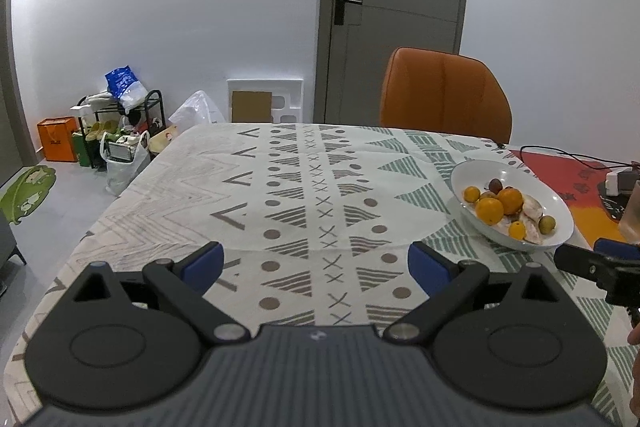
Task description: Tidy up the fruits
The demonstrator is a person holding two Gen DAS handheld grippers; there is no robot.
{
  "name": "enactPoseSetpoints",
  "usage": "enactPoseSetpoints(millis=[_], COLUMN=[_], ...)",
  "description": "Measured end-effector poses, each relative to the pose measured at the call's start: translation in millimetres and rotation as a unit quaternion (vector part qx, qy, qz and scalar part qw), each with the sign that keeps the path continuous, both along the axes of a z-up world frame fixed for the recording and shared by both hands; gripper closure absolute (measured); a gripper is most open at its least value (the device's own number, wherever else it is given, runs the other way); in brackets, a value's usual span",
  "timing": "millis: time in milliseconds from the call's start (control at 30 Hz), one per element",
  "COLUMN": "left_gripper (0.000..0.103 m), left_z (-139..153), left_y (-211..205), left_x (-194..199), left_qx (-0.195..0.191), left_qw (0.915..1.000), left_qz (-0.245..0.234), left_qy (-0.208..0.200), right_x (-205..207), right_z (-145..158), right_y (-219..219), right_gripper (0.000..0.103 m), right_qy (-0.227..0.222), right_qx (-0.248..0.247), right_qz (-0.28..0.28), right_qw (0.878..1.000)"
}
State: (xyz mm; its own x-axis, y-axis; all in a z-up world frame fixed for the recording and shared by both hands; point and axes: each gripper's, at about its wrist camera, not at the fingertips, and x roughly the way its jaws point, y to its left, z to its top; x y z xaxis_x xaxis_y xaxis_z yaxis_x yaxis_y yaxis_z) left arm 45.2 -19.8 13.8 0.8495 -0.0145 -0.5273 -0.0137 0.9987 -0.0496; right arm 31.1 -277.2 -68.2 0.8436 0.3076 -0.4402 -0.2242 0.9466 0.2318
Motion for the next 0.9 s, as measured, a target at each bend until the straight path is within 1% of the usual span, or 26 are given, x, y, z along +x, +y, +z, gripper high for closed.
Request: enactPoseSetpoints(millis=[433,900], left_gripper=[0.005,0.005], left_z=[-10.3,-18.0], left_y=[17.1,18.0], left_x=[-11.9,-16.0], left_qx=[0.000,-0.001], left_qw=[0.9998,0.9996], left_qz=[0.017,0.015], left_qy=[0.012,0.023], right_x=[-8.8,-15.1], right_z=[-7.7,-9.7], right_y=[17.8,28.7], right_gripper=[0.000,0.000], right_qy=[0.009,0.009], right_qx=[-0.009,-0.019], right_qz=[0.012,0.022], right_qw=[1.000,1.000])
